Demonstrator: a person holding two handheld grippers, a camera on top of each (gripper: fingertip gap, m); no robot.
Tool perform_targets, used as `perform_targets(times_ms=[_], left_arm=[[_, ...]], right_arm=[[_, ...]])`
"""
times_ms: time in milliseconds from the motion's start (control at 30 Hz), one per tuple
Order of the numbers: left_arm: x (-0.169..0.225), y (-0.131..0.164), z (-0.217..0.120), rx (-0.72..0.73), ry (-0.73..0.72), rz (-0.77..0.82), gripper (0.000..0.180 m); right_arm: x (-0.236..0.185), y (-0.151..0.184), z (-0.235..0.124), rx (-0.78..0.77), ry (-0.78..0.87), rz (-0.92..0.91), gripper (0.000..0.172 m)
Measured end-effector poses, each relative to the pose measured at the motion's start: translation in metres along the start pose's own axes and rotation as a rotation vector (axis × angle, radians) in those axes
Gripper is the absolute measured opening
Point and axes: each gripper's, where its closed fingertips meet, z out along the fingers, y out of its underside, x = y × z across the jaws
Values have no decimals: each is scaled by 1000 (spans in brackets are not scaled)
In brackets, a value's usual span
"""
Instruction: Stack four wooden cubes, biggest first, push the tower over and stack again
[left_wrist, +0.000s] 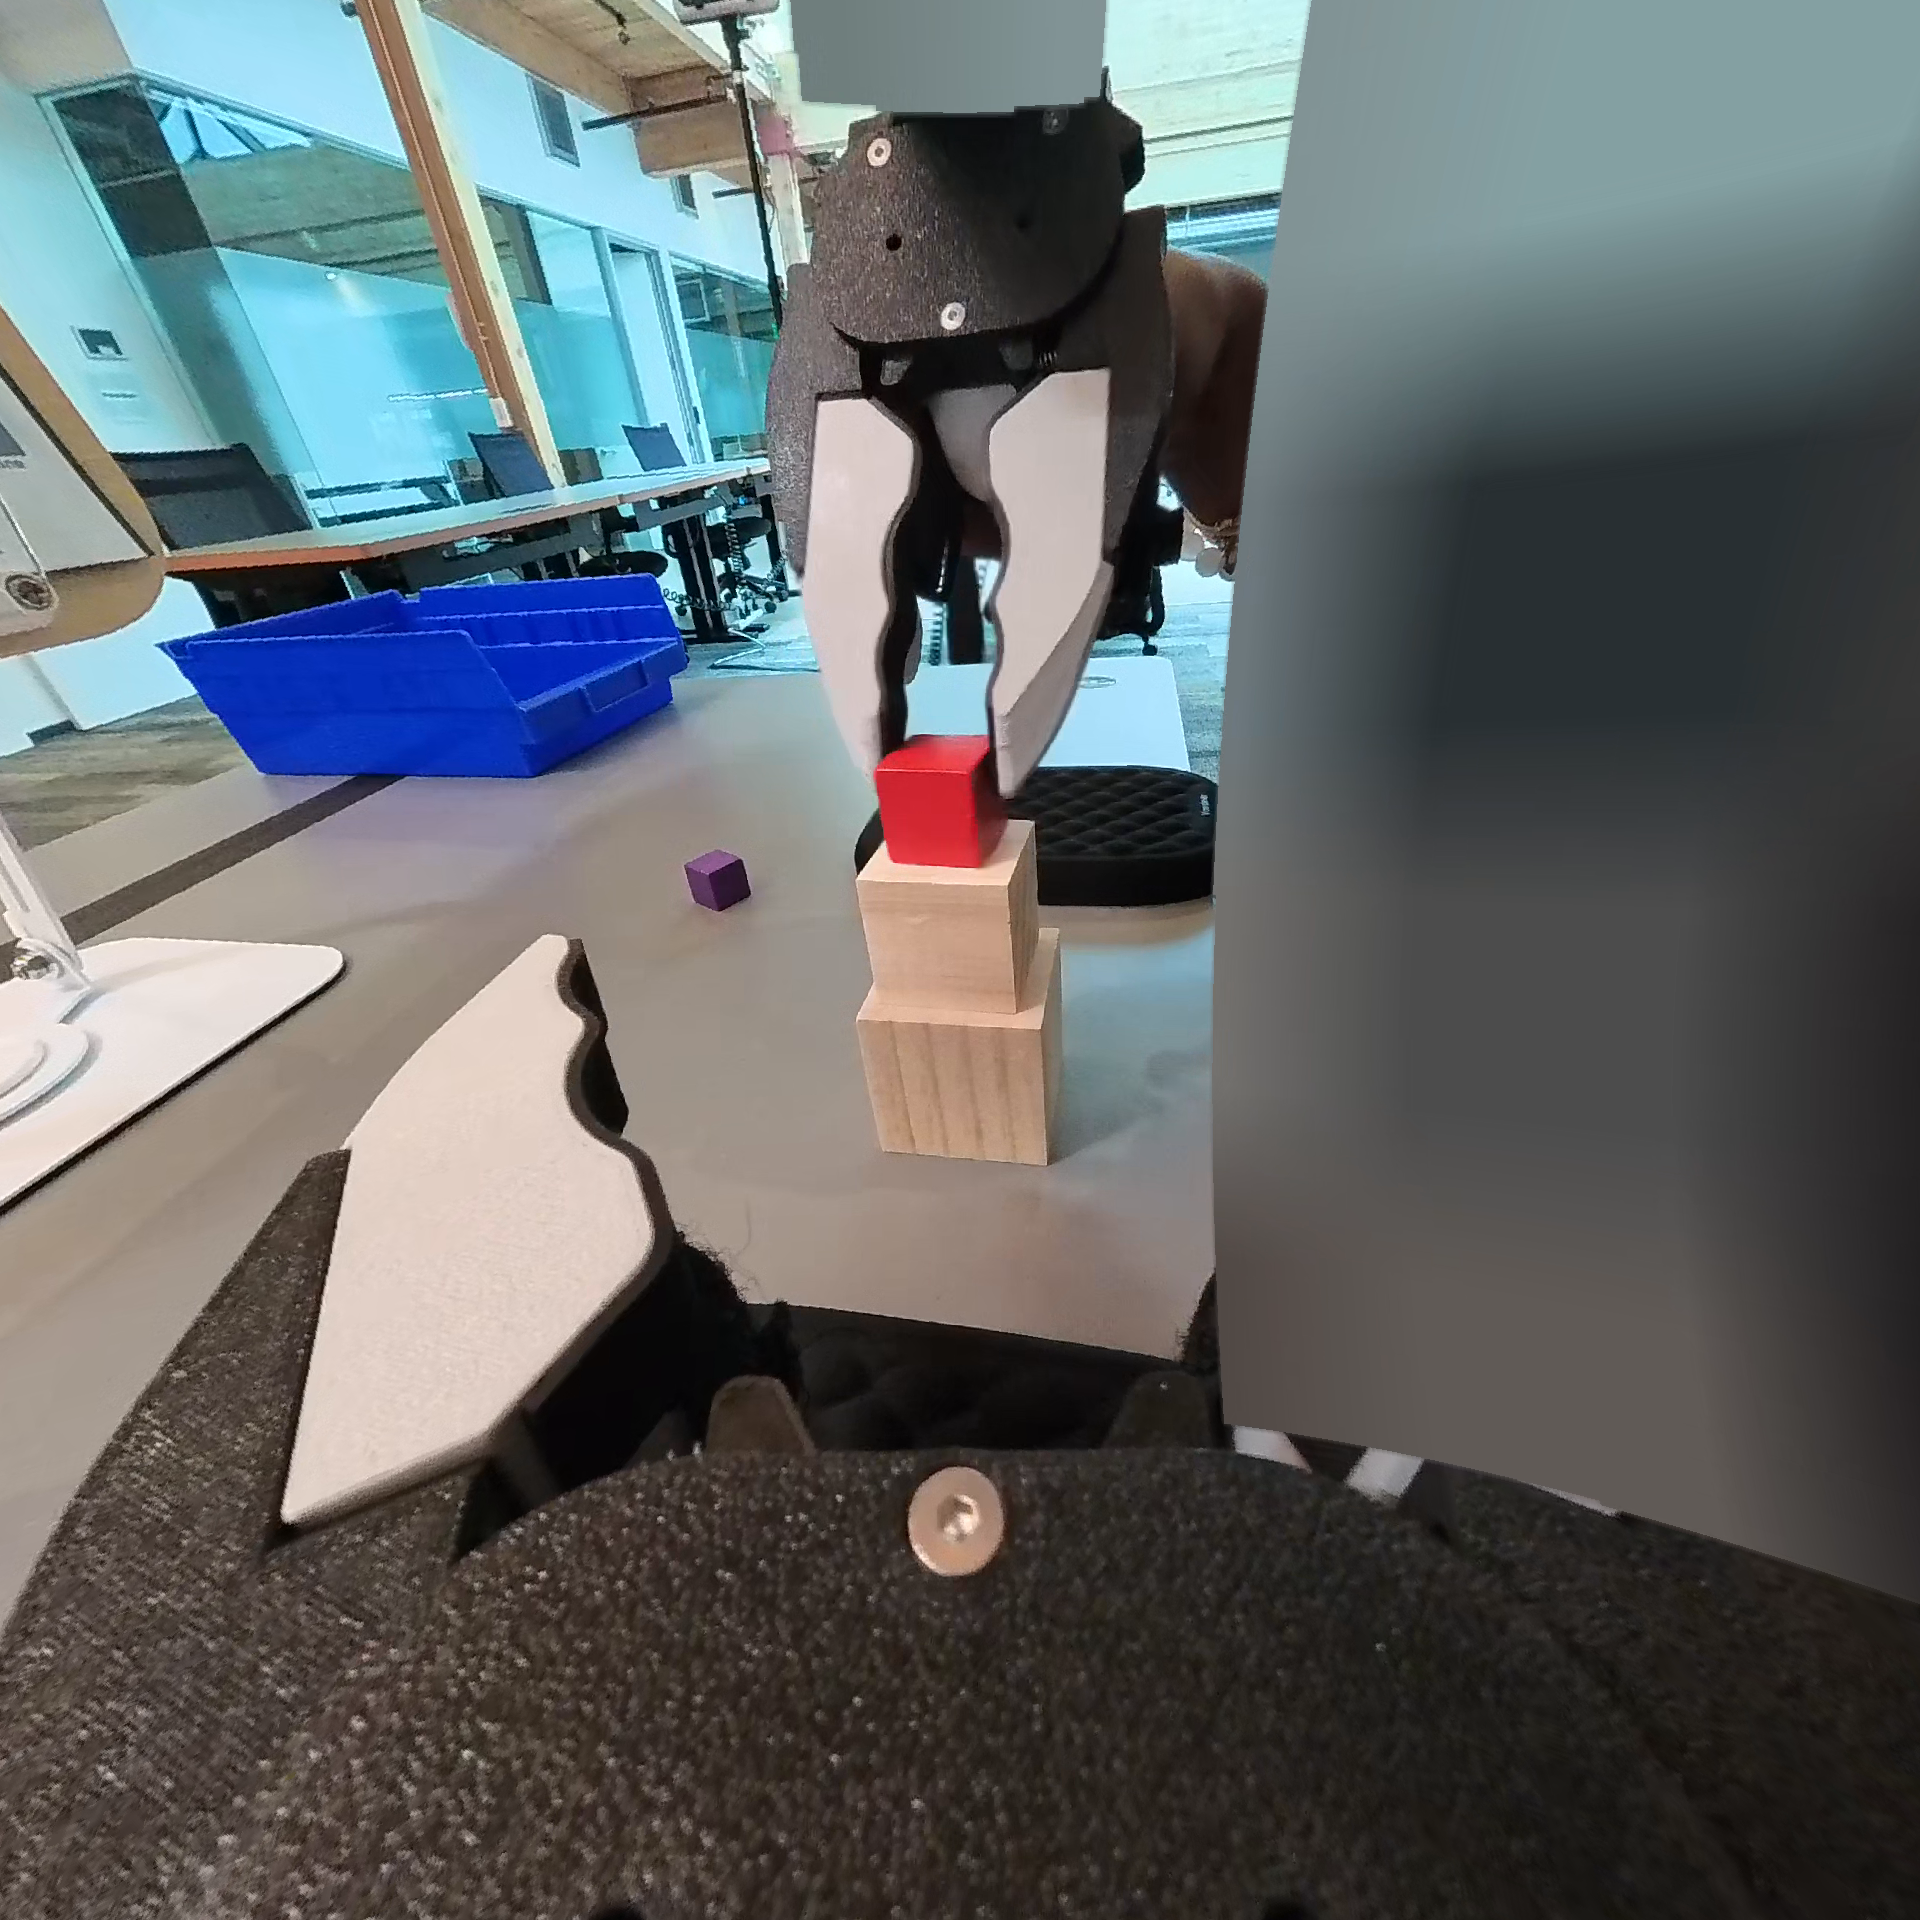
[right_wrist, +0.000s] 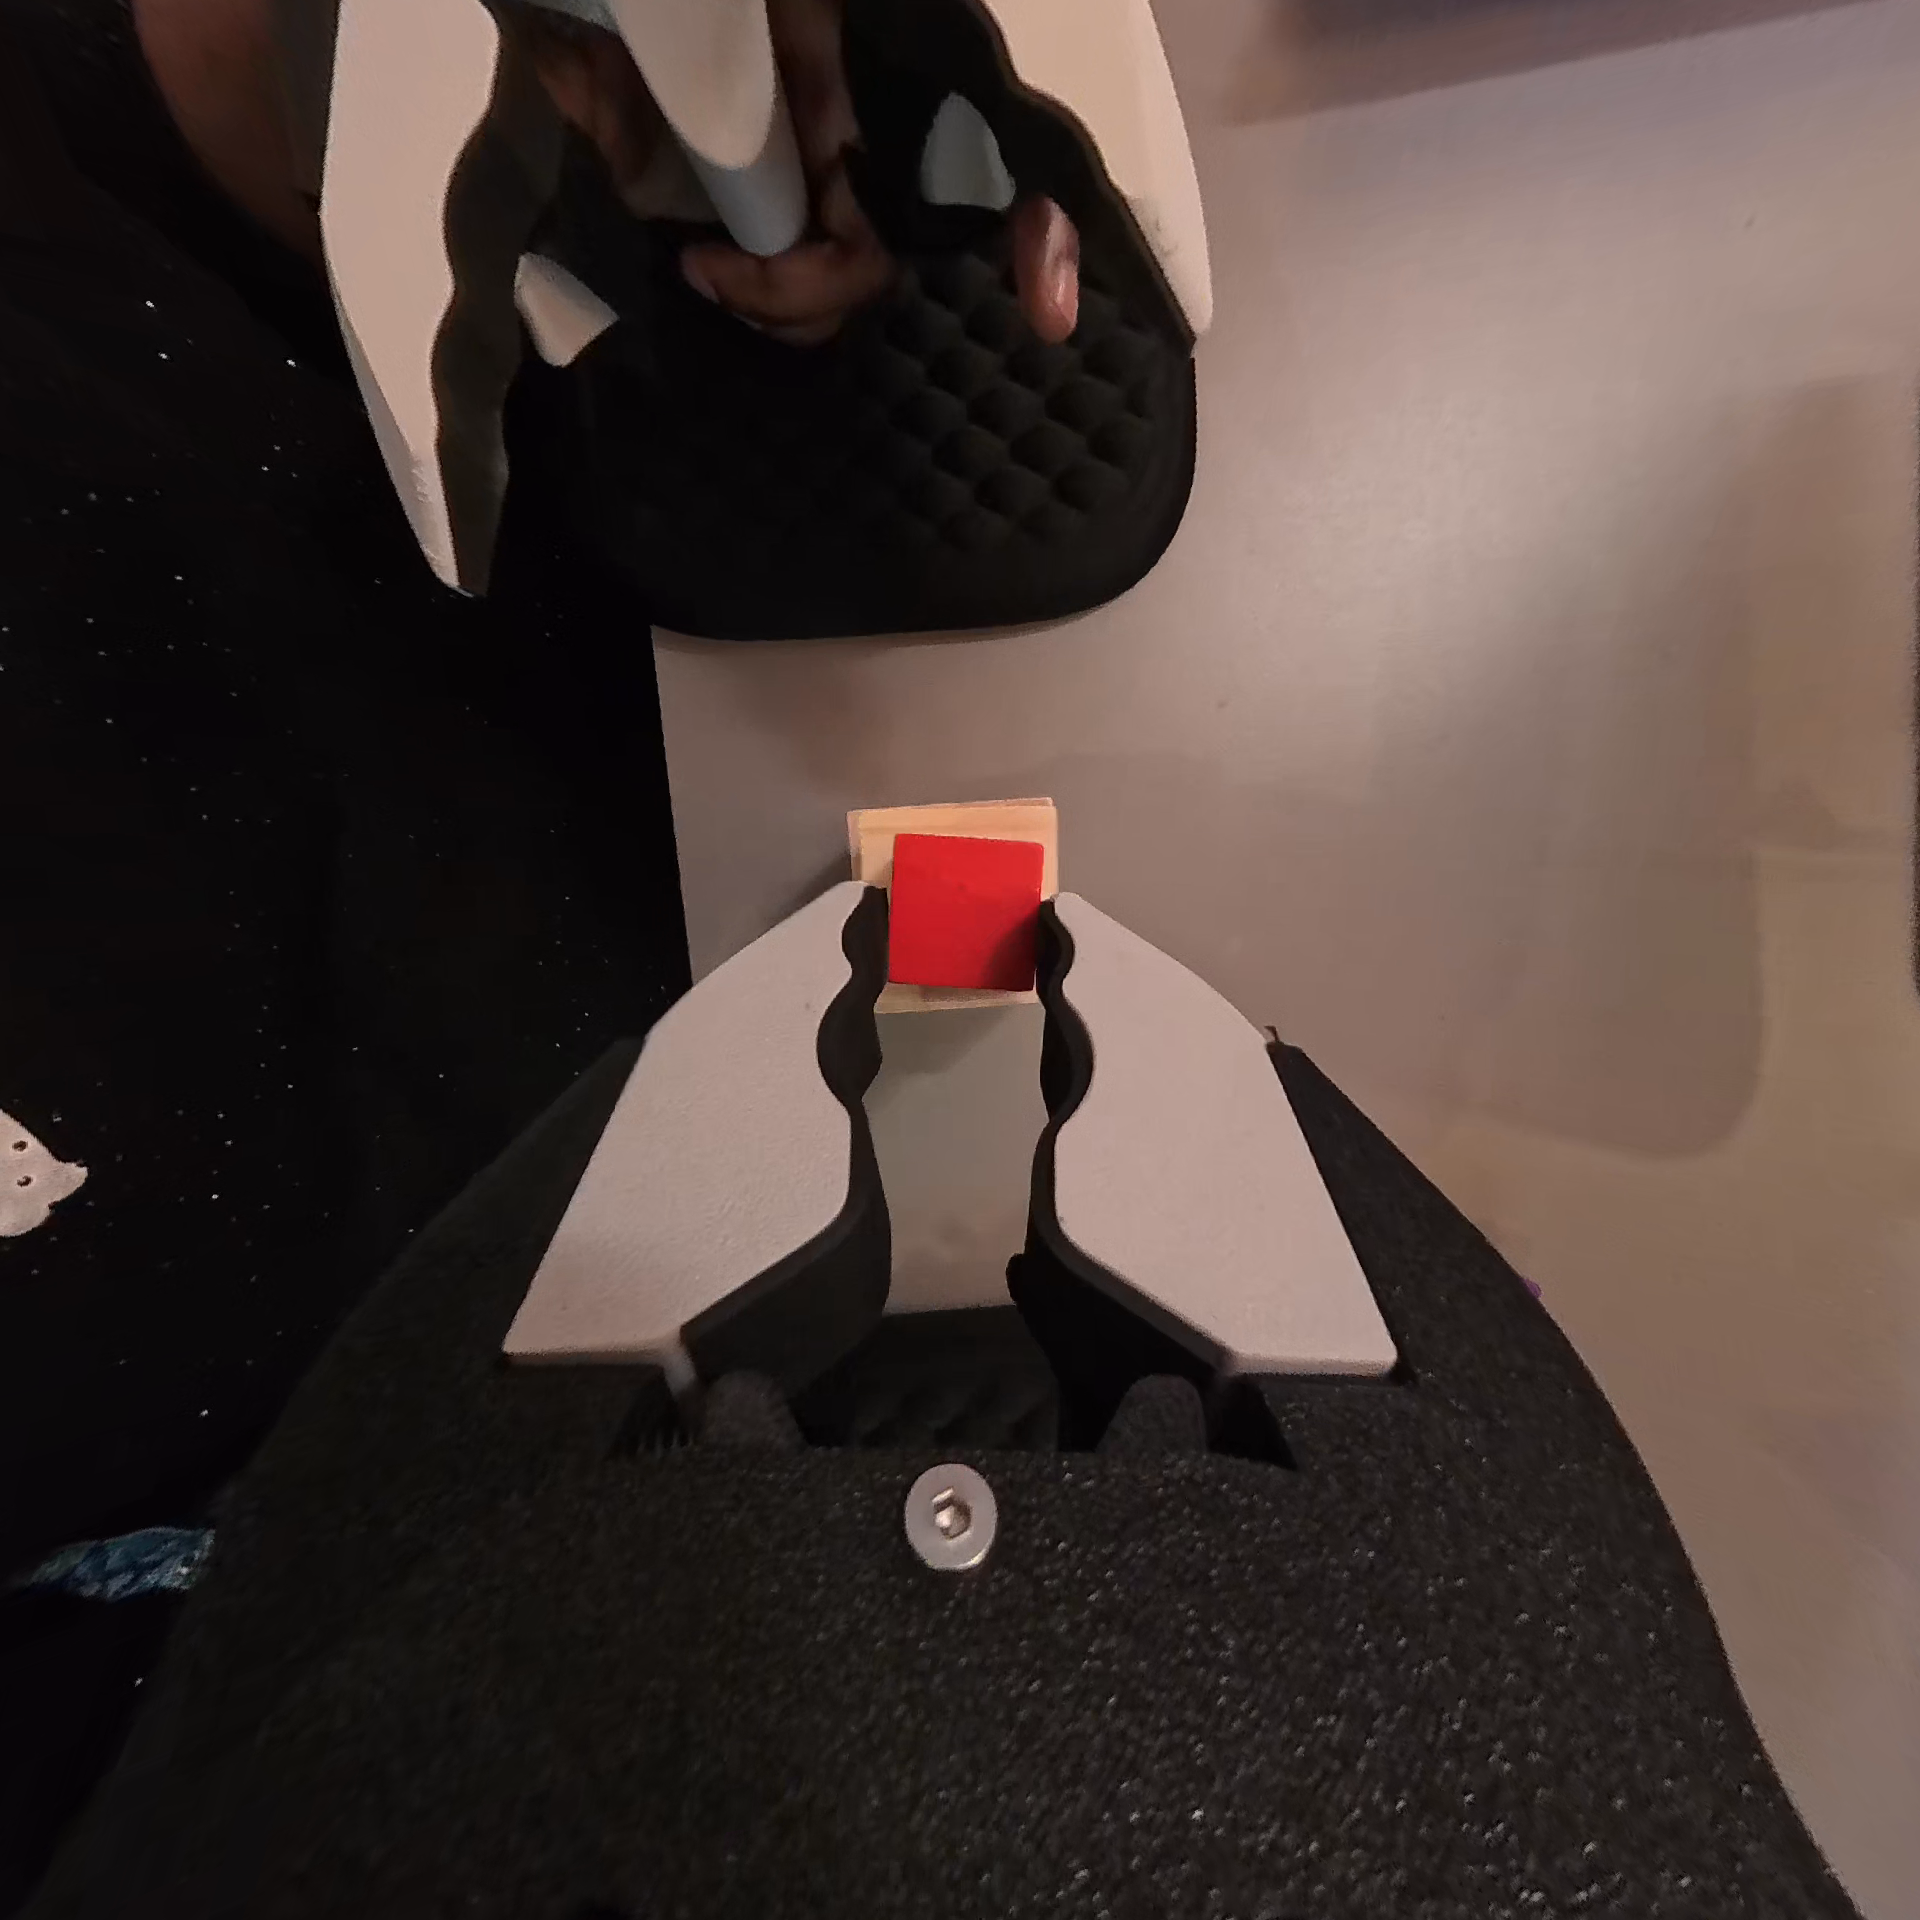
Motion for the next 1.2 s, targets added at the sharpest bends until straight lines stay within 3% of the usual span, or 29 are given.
perform_targets(times_ms=[667, 900, 1067, 1200], left_arm=[[0, -1, 0, 6, 1, -1, 127], [0, -1, -1, 8, 1, 2, 127], [0, -1, 0, 6, 0, 2, 127], [0, -1, 0, 4, 1, 1, 126]], right_arm=[[-1, -3, 1, 13, -10, -83, 27], [7, -5, -17, 101, 25, -89, 49], [80, 50, -52, 119, 254, 95, 47], [124, 104, -38, 60, 323, 231, 40]])
